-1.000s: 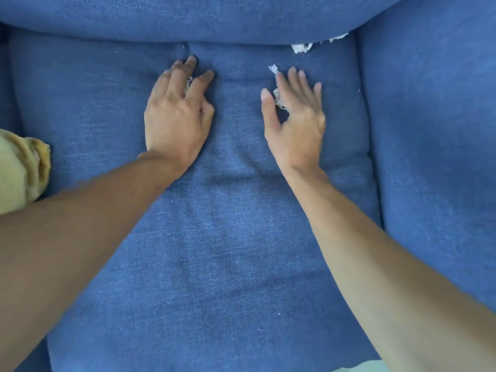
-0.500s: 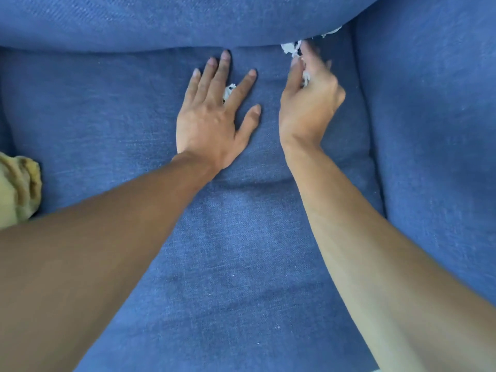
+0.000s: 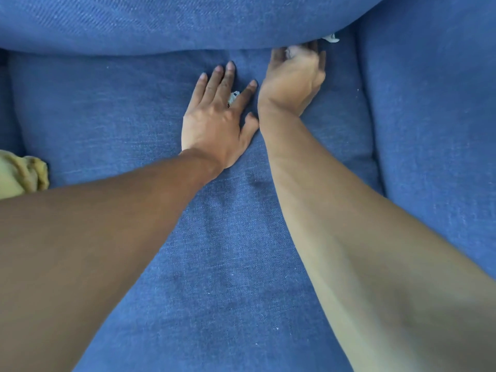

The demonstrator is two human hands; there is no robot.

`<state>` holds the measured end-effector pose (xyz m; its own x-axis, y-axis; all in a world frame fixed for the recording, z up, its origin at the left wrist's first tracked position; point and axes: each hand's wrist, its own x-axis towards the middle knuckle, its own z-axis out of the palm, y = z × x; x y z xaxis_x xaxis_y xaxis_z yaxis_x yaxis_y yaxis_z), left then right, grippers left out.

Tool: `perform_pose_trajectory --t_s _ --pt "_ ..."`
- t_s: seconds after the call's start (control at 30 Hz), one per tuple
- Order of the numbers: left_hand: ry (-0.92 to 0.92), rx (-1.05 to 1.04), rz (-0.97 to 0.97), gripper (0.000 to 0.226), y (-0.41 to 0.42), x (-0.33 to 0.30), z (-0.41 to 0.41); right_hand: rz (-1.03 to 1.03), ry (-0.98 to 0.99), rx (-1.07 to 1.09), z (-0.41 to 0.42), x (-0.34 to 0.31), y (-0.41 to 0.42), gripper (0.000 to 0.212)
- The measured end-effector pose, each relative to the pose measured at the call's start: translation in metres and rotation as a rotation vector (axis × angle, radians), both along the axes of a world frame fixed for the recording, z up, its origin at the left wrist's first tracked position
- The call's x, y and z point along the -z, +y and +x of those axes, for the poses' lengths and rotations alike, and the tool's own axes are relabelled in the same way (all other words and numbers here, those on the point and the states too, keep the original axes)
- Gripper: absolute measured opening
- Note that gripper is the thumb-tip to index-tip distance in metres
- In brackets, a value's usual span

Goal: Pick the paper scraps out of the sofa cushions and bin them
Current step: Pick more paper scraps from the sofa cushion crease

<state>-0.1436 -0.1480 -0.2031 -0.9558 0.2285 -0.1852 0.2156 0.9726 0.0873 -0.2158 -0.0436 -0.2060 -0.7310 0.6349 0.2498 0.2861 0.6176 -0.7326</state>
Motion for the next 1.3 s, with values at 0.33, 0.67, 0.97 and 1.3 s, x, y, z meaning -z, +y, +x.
perform_pose_trajectory --t_s 0.33,0.67,0.97,1.3 --pt "0.07 -0.031 0.043 0.06 -0.003 0.0 0.003 0.188 -0.151 -0.666 0.077 -0.017 0.057 0.033" --pt "0.157 -0.055 0.09 0.058 -0.009 0.004 0.005 0.137 -0.009 -0.674 0.102 -0.017 0.074 0.023" --pt "0.224 -0.048 0.121 0.054 -0.011 0.012 0.008 0.1 -0.287 -0.199 0.02 -0.01 0.048 0.075" --pt "0.289 -0.053 0.148 0.052 -0.009 0.016 0.01 0.284 -0.156 -0.152 -0.005 0.01 0.038 0.063"
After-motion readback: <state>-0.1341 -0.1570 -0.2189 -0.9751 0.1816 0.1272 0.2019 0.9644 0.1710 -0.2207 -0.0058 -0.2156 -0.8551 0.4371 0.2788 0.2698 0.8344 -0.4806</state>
